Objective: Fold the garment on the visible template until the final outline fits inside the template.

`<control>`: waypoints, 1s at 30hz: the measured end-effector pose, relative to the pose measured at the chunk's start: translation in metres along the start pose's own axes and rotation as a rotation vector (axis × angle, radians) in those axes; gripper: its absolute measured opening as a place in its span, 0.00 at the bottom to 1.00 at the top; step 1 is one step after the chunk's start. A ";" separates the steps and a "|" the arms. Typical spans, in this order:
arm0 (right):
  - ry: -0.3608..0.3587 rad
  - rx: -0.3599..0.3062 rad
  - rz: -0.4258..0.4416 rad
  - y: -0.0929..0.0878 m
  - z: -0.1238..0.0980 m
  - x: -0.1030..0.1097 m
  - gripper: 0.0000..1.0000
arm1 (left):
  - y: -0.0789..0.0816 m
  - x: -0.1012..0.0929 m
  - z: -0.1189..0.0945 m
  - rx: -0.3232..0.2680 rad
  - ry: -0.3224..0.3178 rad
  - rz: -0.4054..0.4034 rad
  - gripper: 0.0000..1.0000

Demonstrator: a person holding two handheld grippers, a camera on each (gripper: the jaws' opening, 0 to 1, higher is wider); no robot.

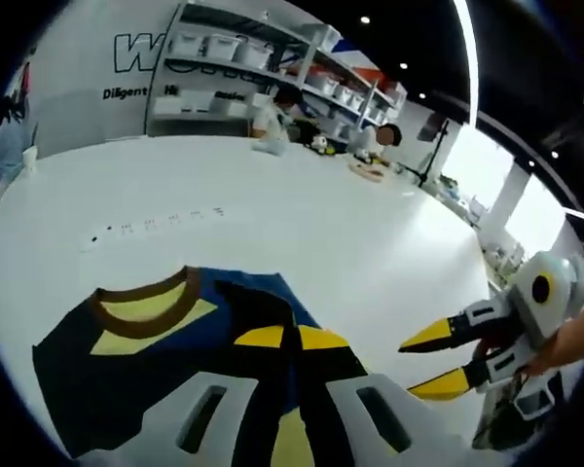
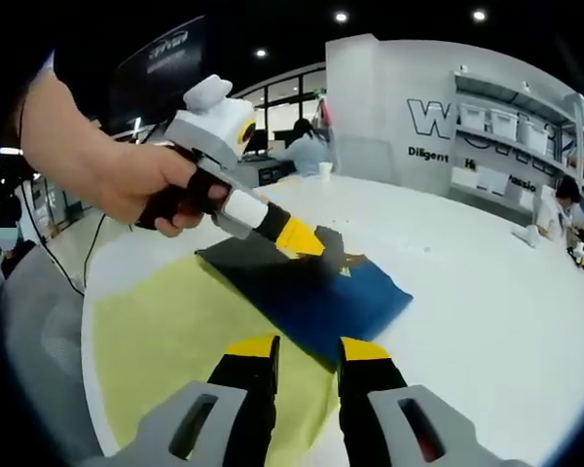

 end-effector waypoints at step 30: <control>0.016 0.045 0.007 -0.009 0.013 0.001 0.18 | -0.049 0.050 -0.089 0.007 0.033 -0.079 0.20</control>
Point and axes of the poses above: the point that each gripper's makers call its tool centre point, and the gripper's own axes: z roughly forward along the fingers, x roughly to its left, y roughly out of its top, the point moved 9 cm from there along -z, roughly backward along the fingers, and after that the axes turned 11 degrees about -z, right-handed, at the moved point
